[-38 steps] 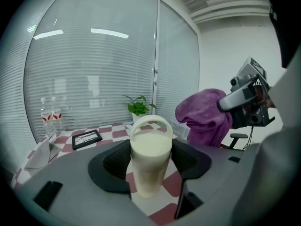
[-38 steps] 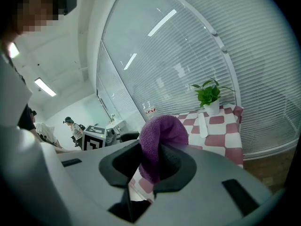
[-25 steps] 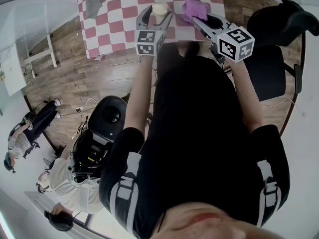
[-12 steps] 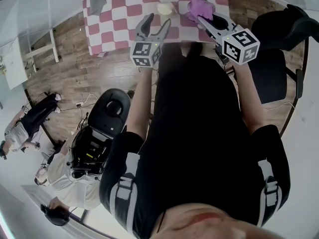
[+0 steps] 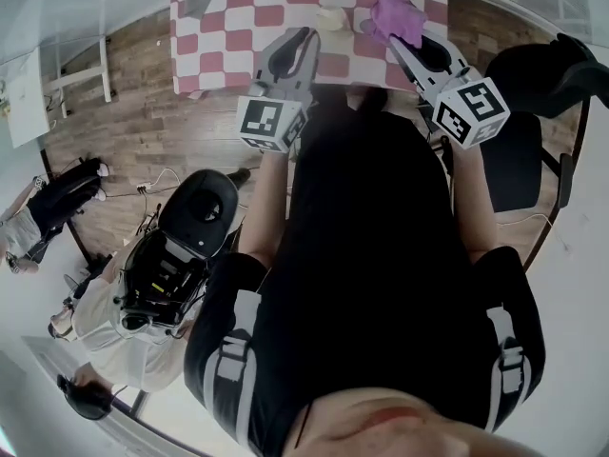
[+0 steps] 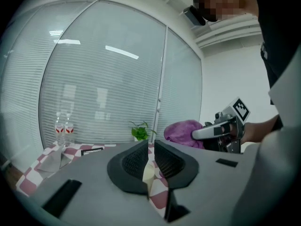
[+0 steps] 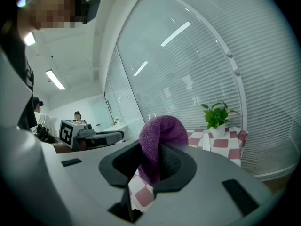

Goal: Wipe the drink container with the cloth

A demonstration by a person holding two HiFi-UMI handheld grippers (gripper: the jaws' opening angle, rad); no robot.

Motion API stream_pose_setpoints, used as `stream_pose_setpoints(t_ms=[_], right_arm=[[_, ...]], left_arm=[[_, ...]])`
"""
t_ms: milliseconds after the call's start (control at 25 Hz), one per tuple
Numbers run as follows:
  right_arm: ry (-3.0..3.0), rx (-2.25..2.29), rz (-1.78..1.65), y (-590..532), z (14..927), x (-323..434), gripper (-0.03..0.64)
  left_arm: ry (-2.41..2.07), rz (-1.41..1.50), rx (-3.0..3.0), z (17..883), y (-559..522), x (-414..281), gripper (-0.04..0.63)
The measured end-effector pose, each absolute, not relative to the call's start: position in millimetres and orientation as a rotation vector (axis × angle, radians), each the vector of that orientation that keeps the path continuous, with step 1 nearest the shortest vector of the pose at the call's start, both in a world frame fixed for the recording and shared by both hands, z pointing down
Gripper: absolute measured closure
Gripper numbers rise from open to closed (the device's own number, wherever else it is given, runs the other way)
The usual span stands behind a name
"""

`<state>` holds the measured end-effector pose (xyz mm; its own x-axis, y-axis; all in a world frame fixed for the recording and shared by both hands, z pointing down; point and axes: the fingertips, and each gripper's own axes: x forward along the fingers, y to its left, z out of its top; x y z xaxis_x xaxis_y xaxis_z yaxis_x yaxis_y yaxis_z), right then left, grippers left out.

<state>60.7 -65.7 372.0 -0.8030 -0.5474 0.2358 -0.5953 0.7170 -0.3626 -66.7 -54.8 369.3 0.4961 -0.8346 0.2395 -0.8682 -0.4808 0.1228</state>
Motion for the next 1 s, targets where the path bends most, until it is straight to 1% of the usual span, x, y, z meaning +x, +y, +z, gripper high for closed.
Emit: stream_pose_setpoints(t_ms=[240, 520, 1000], right_arm=[[-2.895, 0.985, 0.557, -62, 348, 63, 0.518], [-2.939, 1.052, 0.451, -59, 334, 67, 0.528], [-2.908, 1.096, 0.479, -68, 345, 62, 0.528]], left_arm=[[-1.441, 0.187, 2.557, 339, -48, -64, 0.561], [-1.415, 0.197, 2.573, 335, -43, -59, 0.561], [-1.347, 0.203, 2.557, 352, -50, -63, 0.561]])
